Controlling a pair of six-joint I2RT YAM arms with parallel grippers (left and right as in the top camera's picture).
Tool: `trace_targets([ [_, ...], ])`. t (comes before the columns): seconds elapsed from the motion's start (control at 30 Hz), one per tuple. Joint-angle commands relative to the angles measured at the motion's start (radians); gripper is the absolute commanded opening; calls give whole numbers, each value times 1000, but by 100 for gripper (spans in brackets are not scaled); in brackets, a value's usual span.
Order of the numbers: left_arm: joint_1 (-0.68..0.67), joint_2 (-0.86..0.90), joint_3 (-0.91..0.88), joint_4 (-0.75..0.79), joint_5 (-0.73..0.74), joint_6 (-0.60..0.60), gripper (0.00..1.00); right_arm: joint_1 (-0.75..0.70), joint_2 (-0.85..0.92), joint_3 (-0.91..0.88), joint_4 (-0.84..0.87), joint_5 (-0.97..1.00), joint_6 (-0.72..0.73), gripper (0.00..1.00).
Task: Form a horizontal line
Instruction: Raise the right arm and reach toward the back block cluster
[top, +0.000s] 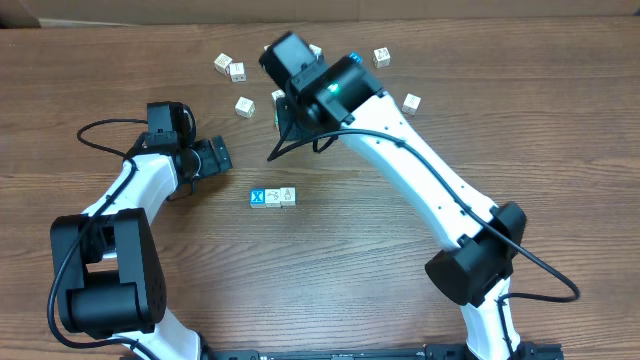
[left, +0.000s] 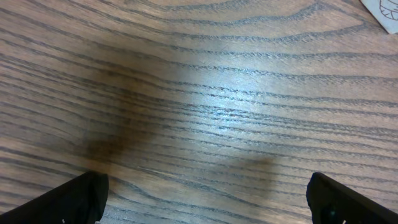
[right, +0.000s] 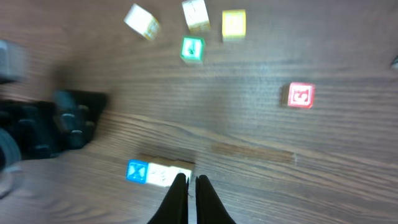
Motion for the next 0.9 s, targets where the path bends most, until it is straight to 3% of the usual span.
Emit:
trace_targets([
  [0.0, -1, 13, -4, 0, 8, -10, 100, -37, -38, 118, -26, 1, -32, 3],
  [0.07, -1, 13, -4, 0, 8, -10, 100, -68, -38, 151, -33, 0, -33, 4],
  [0.23, -1, 13, -4, 0, 8, -10, 99, -146, -30, 156, 15, -48, -87, 27],
  [0.37, -1, 13, -4, 0, 8, -10, 100, -188, -8, 156, 65, -60, -122, 35],
  [0.57, -1, 13, -4, 0, 8, -10, 100, -192, 61, 156, 135, -60, -164, 67],
  [0.87, -1, 13, -4, 0, 8, -10, 99, -165, 218, 155, 248, -31, -185, 72],
])
